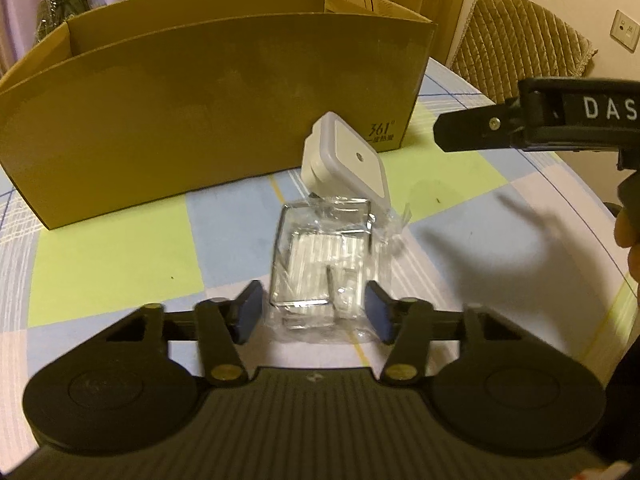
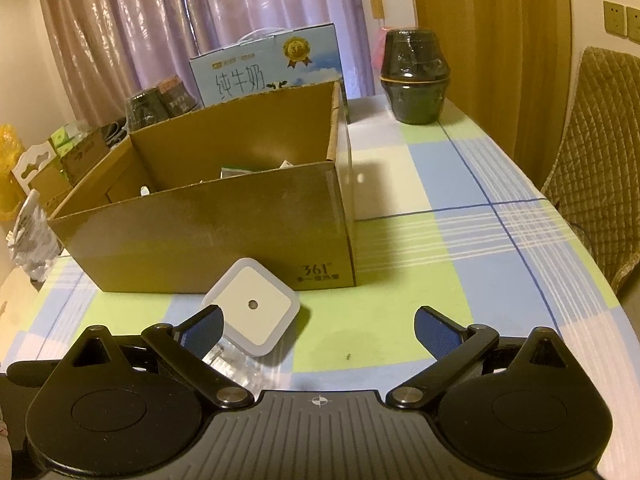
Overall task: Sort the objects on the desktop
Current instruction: 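Close the left tool on the clear container while the right tool approaches the white night light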
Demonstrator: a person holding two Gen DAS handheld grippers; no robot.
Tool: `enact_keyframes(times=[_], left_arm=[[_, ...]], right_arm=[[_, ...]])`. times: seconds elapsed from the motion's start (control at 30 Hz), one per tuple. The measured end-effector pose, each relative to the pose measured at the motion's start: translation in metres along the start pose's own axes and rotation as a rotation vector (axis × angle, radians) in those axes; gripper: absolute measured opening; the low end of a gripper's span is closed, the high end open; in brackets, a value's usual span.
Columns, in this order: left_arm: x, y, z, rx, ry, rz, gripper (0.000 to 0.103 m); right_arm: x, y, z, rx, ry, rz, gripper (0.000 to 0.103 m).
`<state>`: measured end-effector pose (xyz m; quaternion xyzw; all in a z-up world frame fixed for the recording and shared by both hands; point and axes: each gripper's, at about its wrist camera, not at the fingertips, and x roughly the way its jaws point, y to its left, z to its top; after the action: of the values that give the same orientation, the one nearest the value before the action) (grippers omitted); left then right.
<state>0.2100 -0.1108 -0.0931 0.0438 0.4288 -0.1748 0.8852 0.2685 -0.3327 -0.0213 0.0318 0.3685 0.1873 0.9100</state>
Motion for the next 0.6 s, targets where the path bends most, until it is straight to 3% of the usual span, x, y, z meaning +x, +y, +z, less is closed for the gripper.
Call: enact_keyframes(times=[0.13,0.33,0.6], left_arm=[[-0.003,0.002,0.000,-0.006,0.002,-0.006,0.034],[-0.014,0.014,-0.004,-0.021,0.009,0.017,0.030],[-0.029,0.048,-0.013,-0.125,-0.007,0.117,0.026]], right_arm=[[0.003,0.002,0.000,-0.006,0.005,0.001,0.099],[0.005,0.007,-0.001,-0.017,0.009,0.002,0.099],[0.015,0.027,-0.001,-0.082,0.012,0.032,0.099]])
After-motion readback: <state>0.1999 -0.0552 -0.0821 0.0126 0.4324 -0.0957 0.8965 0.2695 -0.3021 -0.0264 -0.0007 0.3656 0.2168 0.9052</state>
